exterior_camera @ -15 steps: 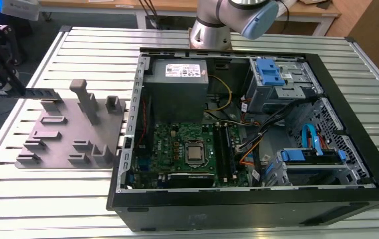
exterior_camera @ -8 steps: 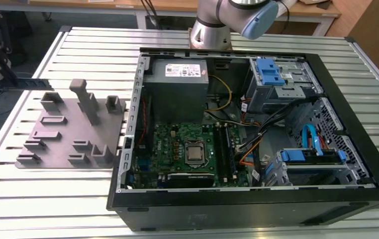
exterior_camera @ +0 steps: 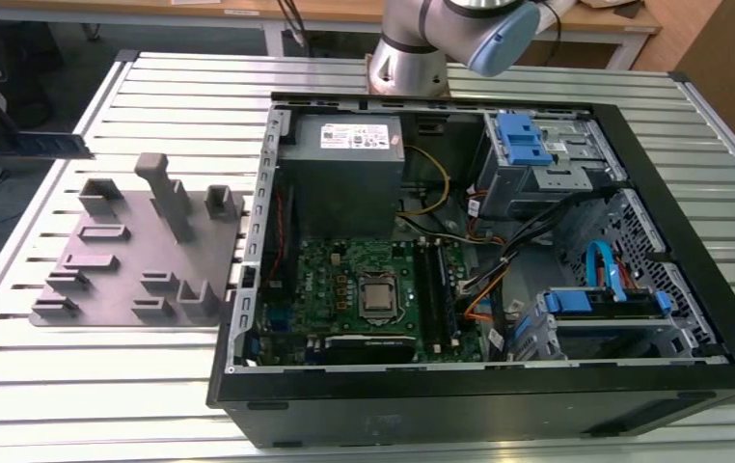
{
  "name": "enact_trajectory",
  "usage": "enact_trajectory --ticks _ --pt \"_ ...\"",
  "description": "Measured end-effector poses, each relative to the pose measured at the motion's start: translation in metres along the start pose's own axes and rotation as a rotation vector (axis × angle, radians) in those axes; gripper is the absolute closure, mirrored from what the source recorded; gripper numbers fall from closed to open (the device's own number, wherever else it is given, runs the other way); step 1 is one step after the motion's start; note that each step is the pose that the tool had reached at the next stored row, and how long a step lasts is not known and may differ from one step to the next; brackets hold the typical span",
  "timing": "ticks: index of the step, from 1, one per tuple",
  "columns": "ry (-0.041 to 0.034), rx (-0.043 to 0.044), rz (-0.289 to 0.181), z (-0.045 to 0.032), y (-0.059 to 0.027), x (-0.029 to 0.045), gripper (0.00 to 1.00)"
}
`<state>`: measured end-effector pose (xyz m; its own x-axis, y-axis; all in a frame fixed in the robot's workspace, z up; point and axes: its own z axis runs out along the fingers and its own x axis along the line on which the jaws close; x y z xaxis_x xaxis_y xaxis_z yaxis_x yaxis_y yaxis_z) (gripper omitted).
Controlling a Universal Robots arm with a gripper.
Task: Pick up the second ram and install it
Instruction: 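Pick up the second ram and move it above second insertion slot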
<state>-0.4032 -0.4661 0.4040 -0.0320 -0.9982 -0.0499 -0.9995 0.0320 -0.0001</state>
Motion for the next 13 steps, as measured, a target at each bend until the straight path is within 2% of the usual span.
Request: enact_trajectory --ticks 8,13 --pt "-0.0001 -0.0001 0.0 -0.0209 0.0 -0.001 0.86" --pt "-0.0037 -0.0001 0.0 -0.0218 0.0 -0.0011 0.86"
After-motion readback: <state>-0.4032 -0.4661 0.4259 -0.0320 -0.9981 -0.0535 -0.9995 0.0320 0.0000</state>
